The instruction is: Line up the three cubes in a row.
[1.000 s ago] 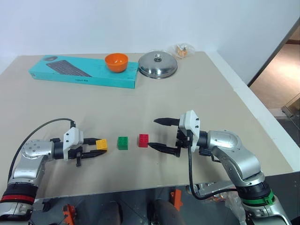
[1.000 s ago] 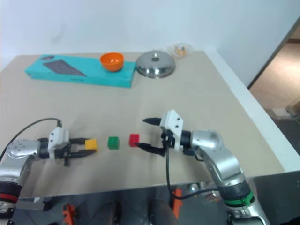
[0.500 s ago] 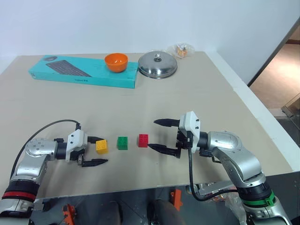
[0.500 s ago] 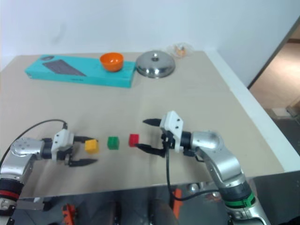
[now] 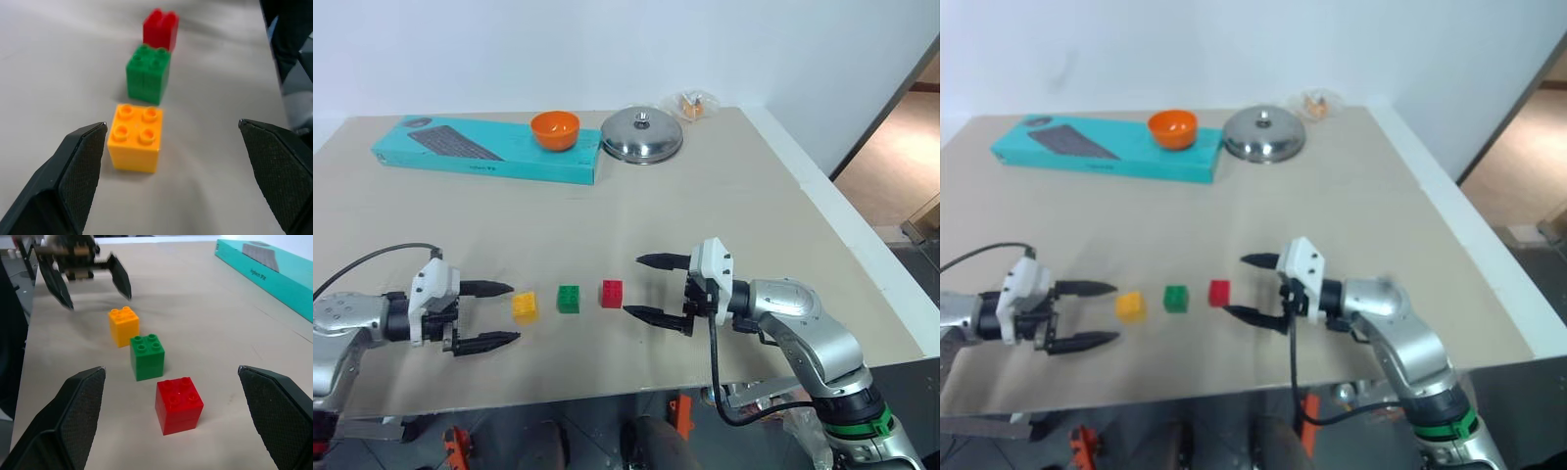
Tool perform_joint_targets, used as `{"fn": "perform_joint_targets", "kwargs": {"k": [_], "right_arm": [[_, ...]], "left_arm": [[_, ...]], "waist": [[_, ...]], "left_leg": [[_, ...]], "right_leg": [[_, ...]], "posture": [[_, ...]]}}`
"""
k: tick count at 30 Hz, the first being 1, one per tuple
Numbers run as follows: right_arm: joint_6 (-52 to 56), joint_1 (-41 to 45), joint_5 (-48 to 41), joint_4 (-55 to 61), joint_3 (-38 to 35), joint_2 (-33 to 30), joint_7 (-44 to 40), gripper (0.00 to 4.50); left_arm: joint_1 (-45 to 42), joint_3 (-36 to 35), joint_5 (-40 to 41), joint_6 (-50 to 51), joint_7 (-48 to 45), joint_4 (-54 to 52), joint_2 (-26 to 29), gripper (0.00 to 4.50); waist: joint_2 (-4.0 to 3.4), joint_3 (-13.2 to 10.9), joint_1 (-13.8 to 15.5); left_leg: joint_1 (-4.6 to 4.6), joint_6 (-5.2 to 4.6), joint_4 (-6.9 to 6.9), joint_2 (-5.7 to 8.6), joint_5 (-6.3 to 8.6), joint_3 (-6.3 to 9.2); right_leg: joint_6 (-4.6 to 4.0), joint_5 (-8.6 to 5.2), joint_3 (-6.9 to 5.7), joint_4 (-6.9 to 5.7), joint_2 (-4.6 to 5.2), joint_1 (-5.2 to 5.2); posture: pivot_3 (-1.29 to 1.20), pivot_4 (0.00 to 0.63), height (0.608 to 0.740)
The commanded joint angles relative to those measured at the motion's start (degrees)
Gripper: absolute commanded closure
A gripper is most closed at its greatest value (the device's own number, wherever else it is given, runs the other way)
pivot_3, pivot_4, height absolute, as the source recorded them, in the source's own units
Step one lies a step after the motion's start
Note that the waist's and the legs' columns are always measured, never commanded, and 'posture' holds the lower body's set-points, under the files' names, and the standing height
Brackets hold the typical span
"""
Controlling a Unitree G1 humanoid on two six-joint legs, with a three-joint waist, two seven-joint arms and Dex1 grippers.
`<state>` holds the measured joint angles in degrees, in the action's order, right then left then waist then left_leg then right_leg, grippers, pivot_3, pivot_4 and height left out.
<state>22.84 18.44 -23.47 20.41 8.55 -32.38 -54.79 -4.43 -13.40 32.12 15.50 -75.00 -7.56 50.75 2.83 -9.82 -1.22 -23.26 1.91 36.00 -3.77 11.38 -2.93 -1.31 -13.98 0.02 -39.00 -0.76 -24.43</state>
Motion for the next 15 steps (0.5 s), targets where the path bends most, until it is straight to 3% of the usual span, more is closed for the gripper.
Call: {"fn": "perform_joint_targets", "kwargs": {"k": [1, 6, 15], "right_arm": [[-1.3, 1.5, -0.88, -0.05, -1.12, -0.15, -0.98, 0.0], [-1.04, 4.35, -1.35, -2.19, -1.68, 1.51, -0.2, 0.0], [-2.88, 9.03, 1.69, -9.32, -2.58, 3.49, 4.3, 0.0]], "left_arm": [[-4.67, -2.7, 1.5, 2.11, 6.38, -1.7, -1.06, 0.04], [-11.25, -0.75, -2.82, 2.93, 22.46, -0.68, -10.24, 0.04], [-15.79, 5.58, -11.44, -1.46, 29.16, 5.53, -15.67, 0.04]], "waist": [[0.0, 0.0, 0.17], [0.02, 0.0, 0.04], [0.04, 0.01, -0.11]], "left_leg": [[0.0, -0.01, 0.02, 0.02, -0.01, 0.02], [0.02, -0.02, 0.09, 0.11, -0.02, -0.04], [-0.02, -0.01, 0.1, 0.13, 0.01, -0.08]], "right_leg": [[0.0, 0.0, -0.05, -0.01, 0.02, 0.02], [0.07, 0.05, 0.05, 0.0, 0.05, 0.09], [0.09, 0.07, 0.14, 0.0, -0.07, 0.03]], "posture": [[0.0, 0.15, 0.74], [0.0, 0.15, 0.74], [0.0, 0.15, 0.74]]}}
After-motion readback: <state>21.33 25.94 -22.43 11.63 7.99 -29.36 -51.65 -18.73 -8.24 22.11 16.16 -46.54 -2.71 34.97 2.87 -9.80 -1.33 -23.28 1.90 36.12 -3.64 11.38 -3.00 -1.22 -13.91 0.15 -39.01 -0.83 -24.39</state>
